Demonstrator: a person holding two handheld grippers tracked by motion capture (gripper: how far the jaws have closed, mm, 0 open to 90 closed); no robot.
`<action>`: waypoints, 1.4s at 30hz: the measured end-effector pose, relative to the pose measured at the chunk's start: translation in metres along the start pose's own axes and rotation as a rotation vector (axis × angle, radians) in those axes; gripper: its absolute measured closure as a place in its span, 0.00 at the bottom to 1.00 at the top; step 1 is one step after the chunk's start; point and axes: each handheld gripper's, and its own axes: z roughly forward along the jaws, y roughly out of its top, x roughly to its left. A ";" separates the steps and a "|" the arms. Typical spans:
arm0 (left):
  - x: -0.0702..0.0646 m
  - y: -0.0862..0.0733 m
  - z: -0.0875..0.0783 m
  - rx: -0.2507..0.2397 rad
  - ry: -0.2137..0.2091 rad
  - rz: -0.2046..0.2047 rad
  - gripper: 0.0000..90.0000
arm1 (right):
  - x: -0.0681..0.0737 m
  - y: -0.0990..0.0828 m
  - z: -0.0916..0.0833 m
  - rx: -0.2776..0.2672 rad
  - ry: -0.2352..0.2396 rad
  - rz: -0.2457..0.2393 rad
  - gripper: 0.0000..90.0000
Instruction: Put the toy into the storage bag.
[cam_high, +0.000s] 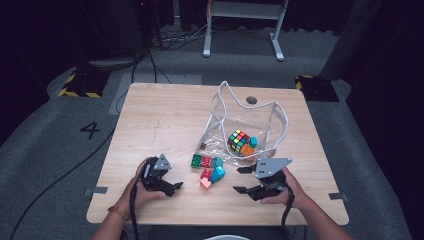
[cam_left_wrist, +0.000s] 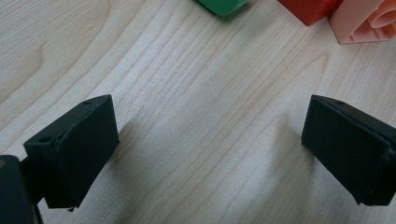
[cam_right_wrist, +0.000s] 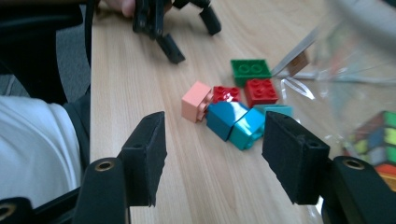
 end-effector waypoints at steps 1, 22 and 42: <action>0.000 0.000 0.000 0.000 0.000 0.000 0.04 | -0.001 -0.002 0.008 0.008 0.008 -0.009 0.45; 0.000 0.000 0.000 0.000 0.002 0.001 0.04 | -0.023 -0.011 0.091 0.122 -0.090 -0.014 0.34; 0.000 0.000 0.000 0.000 -0.002 0.007 0.05 | -0.015 -0.024 0.088 0.132 -0.047 0.083 0.60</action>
